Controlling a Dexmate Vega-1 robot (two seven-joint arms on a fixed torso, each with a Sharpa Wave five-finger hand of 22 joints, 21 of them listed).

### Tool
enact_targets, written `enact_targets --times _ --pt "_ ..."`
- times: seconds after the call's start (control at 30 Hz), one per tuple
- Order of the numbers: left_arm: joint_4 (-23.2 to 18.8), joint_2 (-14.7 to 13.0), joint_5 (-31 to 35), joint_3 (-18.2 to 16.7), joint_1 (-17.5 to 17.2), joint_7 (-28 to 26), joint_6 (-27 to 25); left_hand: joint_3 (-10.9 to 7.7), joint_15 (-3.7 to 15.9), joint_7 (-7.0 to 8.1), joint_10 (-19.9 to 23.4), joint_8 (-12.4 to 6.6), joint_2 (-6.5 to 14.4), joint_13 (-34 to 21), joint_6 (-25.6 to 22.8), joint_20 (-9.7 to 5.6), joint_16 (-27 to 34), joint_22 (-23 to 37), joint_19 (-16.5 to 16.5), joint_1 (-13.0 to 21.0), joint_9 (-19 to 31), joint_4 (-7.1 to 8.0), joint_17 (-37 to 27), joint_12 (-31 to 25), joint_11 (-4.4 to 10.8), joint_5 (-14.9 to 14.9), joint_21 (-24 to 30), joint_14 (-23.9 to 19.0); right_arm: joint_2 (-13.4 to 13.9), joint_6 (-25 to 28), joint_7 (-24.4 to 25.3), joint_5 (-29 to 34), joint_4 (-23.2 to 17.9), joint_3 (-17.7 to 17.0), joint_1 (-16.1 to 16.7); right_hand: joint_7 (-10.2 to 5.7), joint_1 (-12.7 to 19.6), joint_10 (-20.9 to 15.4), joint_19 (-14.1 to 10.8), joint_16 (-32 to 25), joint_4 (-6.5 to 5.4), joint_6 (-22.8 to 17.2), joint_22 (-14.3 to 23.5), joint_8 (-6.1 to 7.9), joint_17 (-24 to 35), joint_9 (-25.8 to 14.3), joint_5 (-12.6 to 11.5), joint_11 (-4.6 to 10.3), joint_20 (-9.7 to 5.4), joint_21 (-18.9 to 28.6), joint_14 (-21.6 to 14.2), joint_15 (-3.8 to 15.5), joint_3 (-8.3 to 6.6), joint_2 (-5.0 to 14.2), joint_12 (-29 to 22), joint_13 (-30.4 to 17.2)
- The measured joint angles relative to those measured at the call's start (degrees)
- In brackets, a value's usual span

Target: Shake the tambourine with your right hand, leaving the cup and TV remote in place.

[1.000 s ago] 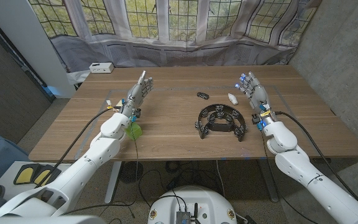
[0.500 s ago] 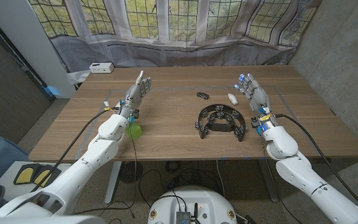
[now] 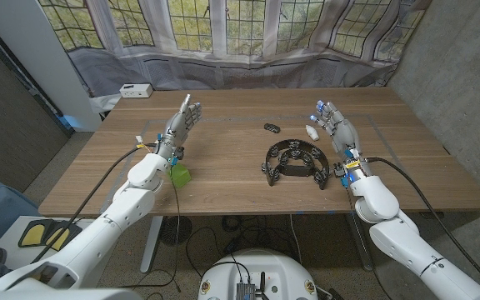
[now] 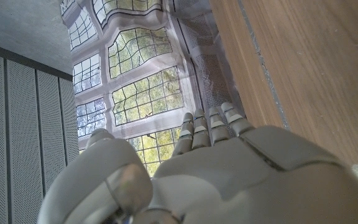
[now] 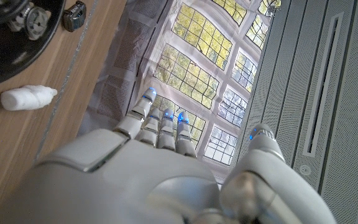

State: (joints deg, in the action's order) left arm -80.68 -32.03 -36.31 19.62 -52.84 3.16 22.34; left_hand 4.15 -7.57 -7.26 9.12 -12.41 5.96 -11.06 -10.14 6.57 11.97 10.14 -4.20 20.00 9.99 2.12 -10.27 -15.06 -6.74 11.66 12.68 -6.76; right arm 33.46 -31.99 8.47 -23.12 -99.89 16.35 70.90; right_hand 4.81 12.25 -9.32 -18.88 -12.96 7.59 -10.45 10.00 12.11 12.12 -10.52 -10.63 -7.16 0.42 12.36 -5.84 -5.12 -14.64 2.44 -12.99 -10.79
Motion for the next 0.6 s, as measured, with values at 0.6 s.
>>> enact_targets --times 0.6 --pt "-0.2 -0.4 0.1 0.4 0.4 1.6 -0.4 -0.23 0.31 -0.11 0.3 0.43 0.3 0.0 -0.5 0.0 0.0 0.0 0.0 0.3 0.0 -0.22 0.0 0.3 -0.31 0.0 0.0 -0.3 0.0 0.0 3.8 6.1 -5.0 -1.1 5.4 0.05 0.0 -0.8 -0.3 0.0 0.0 -0.1 0.0 0.0 0.0 -0.1 0.3 0.13 -0.12 0.0 -0.6 -0.14 0.0 -0.01 0.0 0.0"
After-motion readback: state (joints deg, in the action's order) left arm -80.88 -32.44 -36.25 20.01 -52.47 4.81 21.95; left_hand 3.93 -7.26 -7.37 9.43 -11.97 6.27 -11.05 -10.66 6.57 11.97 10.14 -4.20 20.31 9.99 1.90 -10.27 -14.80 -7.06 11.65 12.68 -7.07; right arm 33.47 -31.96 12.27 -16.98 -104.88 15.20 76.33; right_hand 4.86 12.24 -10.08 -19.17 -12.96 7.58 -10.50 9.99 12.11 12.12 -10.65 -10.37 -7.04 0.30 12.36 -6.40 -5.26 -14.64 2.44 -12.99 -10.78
